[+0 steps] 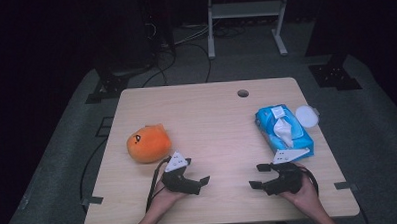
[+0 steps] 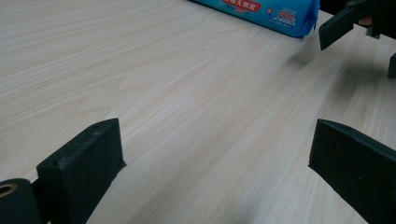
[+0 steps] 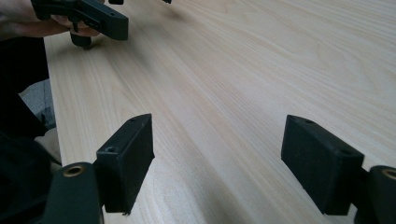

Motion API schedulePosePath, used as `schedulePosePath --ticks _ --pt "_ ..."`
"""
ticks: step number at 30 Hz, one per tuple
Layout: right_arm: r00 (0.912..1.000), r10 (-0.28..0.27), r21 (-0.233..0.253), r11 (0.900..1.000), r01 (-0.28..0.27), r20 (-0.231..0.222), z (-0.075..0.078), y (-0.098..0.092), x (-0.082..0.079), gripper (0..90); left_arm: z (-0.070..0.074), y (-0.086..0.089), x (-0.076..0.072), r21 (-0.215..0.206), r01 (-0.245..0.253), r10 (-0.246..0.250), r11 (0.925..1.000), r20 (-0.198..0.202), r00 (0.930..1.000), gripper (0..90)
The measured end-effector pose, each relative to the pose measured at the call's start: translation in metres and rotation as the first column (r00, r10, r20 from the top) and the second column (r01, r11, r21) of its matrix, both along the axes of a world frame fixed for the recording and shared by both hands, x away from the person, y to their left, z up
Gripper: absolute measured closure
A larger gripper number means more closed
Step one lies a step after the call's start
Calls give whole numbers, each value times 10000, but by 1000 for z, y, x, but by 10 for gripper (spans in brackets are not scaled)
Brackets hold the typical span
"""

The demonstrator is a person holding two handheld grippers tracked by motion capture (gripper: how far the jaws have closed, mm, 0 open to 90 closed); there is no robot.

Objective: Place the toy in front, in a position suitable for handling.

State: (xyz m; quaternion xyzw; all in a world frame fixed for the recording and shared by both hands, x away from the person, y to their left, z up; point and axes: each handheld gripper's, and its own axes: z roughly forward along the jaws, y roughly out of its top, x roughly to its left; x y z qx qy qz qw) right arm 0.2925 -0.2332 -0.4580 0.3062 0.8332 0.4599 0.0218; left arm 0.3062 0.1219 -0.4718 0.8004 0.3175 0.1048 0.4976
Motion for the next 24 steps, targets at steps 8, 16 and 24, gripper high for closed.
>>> schedulePosePath --ticks 8,16,24 --pt "10000 16 51 10000 -16 -47 -1 -2 3 241 3 4 3 -390 -353 347 9986 -164 9993 24" --pt "9999 101 -22 9999 -101 -29 -1 3 4 241 19 7 -1 431 -310 285 9986 581 9979 25" --pt "9999 -65 190 9998 66 -88 -1 0 6 241 39 14 5 839 -115 42 9964 860 9963 25"
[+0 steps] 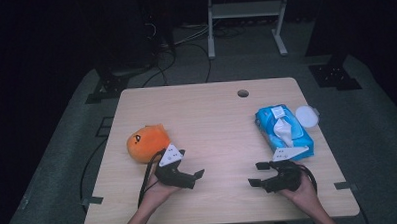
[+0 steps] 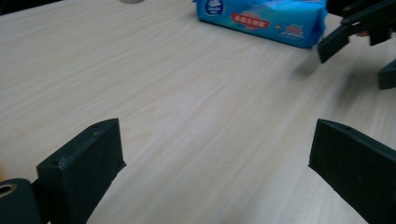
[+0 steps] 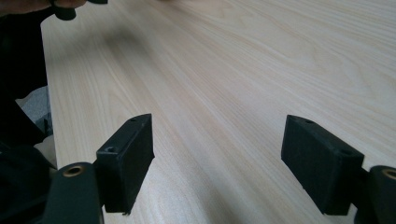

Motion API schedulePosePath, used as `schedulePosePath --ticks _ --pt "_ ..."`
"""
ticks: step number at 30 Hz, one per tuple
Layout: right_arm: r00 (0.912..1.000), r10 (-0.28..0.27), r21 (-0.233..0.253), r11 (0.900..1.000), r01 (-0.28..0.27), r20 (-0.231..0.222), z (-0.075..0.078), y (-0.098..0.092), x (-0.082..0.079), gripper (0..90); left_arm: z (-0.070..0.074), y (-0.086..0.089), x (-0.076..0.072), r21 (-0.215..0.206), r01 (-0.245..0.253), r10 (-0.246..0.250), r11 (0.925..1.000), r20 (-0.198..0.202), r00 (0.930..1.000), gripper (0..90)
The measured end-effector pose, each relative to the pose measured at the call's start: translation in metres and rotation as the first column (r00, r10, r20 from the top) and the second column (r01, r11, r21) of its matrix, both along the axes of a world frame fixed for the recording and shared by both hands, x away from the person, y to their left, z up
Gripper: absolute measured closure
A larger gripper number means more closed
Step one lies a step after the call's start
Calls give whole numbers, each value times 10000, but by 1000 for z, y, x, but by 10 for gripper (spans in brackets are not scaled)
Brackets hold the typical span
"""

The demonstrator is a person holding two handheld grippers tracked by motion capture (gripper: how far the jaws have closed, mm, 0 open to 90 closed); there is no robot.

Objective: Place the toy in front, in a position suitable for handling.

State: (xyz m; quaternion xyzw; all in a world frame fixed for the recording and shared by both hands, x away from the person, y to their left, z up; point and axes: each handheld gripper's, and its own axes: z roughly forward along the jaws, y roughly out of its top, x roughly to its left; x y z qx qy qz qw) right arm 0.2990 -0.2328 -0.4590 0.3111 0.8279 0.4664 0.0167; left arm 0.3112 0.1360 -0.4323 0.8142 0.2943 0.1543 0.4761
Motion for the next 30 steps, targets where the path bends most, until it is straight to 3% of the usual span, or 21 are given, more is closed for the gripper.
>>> schedulePosePath --ticks 5,10,20,30 --pt "10000 -38 53 10000 38 -25 -1 -1 1 241 10 13 8 14 2 -3 10000 147 9999 25" --pt "9999 -62 74 10000 63 -157 -2 -1 1 241 17 25 16 115 -343 340 9993 235 9991 24" --pt "9999 -42 98 9999 43 -155 -2 0 1 241 41 47 30 308 -568 535 9979 992 9936 25" --pt "9996 13 62 10000 -12 -275 -4 0 2 241 49 83 48 49 -1449 1435 9894 1092 9836 25"
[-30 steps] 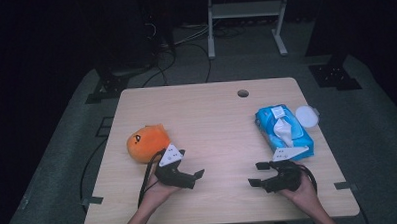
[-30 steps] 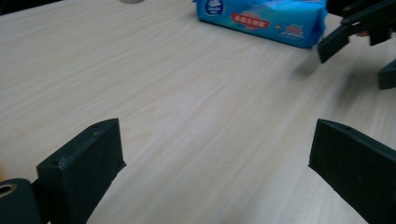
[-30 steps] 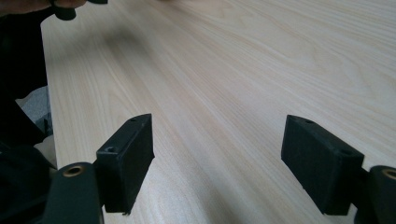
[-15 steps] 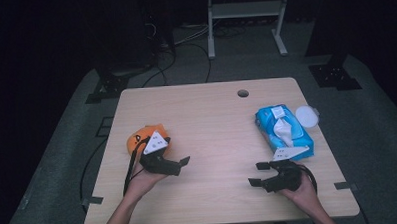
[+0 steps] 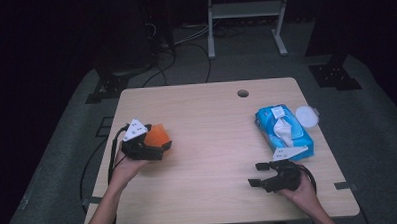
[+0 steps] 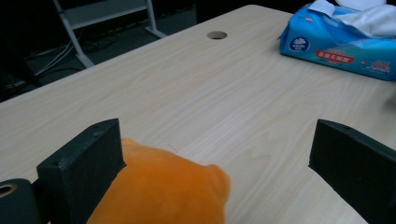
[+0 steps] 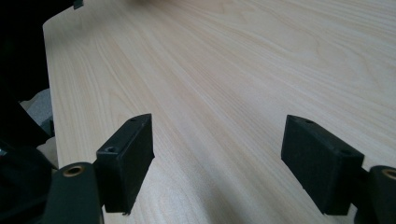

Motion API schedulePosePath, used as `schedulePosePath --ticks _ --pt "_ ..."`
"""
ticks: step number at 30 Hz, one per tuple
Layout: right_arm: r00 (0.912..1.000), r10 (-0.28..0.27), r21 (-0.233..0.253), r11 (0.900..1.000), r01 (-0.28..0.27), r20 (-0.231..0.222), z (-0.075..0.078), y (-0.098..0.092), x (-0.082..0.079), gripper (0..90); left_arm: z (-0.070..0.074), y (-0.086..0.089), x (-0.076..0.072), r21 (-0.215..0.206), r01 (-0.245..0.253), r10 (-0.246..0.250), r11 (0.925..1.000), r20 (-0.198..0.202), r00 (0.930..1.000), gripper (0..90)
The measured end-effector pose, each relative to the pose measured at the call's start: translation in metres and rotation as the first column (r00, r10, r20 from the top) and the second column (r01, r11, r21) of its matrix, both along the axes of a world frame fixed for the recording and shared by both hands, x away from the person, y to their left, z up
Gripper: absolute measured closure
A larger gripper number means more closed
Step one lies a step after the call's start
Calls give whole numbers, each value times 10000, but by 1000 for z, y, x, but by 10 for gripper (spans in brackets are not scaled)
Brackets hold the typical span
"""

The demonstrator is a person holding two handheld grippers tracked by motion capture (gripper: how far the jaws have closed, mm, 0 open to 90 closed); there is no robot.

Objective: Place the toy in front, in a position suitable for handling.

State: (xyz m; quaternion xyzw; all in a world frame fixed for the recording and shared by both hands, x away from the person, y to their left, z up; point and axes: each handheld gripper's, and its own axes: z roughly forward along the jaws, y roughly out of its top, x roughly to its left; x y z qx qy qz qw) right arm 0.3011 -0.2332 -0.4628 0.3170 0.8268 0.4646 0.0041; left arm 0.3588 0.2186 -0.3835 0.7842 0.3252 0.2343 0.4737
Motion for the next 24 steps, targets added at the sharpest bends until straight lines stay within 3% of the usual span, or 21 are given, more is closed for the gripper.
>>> schedulePosePath --ticks 6,14,17,21,24 --pt "10000 52 -76 10000 -52 9 -1 1 0 241 0 22 10 9 -428 428 9991 1 9991 25" --pt "10000 85 -121 9999 -85 13 0 2 -1 241 -25 45 23 -77 -998 989 9950 -771 9921 25" --pt "9999 107 -185 9998 -106 55 0 2 -1 241 -37 51 27 17 -1287 1281 9917 -1075 9859 25" --pt "10000 75 -154 9999 -74 61 1 2 -1 242 -51 57 30 -632 -1526 1433 9863 -1327 9807 23" --pt "9999 106 -215 9997 -104 67 0 2 -2 242 -56 60 29 -836 -1503 1372 9851 -1445 9799 23"
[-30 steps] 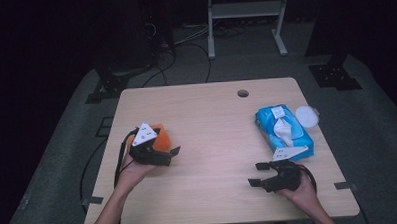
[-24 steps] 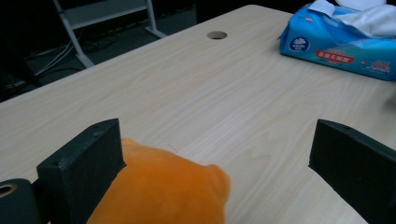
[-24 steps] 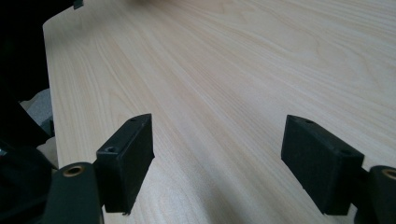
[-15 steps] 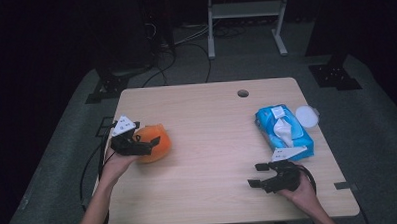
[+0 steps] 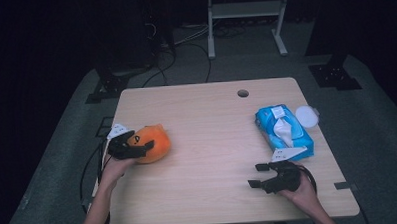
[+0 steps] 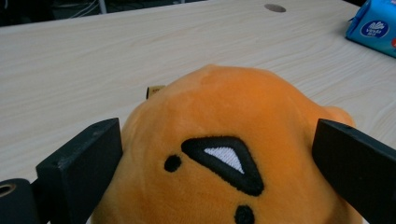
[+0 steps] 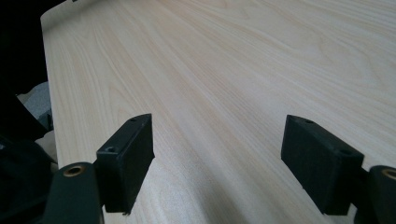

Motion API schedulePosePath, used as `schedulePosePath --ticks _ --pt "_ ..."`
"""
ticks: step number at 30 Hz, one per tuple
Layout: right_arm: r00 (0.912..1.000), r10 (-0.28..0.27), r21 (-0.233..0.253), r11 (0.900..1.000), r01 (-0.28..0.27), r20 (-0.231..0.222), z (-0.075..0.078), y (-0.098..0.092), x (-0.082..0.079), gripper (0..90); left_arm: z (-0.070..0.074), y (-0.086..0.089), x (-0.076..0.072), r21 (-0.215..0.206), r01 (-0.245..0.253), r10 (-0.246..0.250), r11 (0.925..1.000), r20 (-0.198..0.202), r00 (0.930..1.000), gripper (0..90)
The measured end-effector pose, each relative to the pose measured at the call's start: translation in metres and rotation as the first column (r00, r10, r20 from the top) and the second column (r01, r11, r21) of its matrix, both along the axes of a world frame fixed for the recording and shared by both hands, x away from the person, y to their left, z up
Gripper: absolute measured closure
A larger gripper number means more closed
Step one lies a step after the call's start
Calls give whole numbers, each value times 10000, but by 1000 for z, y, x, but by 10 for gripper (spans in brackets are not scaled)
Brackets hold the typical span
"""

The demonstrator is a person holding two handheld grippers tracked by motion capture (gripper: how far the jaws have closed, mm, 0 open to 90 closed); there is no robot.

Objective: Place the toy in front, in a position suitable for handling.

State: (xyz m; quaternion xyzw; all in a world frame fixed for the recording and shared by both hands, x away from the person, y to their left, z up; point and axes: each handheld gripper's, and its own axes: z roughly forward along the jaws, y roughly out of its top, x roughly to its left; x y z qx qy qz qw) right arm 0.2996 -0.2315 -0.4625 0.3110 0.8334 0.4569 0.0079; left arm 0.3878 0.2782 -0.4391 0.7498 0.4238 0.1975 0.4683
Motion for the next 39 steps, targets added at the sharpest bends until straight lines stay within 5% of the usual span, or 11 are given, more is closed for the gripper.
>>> schedulePosePath --ticks 8,18,25,30,35,39 --pt "10000 81 -58 10000 -80 58 1 2 -2 243 2 -3 -3 593 220 -199 9980 -357 9992 104" --pt "9998 58 -136 9999 -55 203 2 2 -3 247 10 -6 -6 661 -42 70 9978 -419 9991 275" --pt "9997 32 -151 9999 -28 240 3 2 -3 246 14 -4 -6 152 -286 293 9995 -497 9983 388" --pt "9997 -9 -106 9999 11 227 3 1 -3 247 20 -5 -7 -582 -381 362 9976 -325 9988 402" --pt "9997 -52 -110 9999 54 221 2 1 -2 247 34 -18 -12 -682 36 -31 9977 70 10000 401" --pt "9996 -131 -51 9999 132 259 4 0 -2 247 58 -50 -22 -849 1066 -1004 9907 737 9922 401"
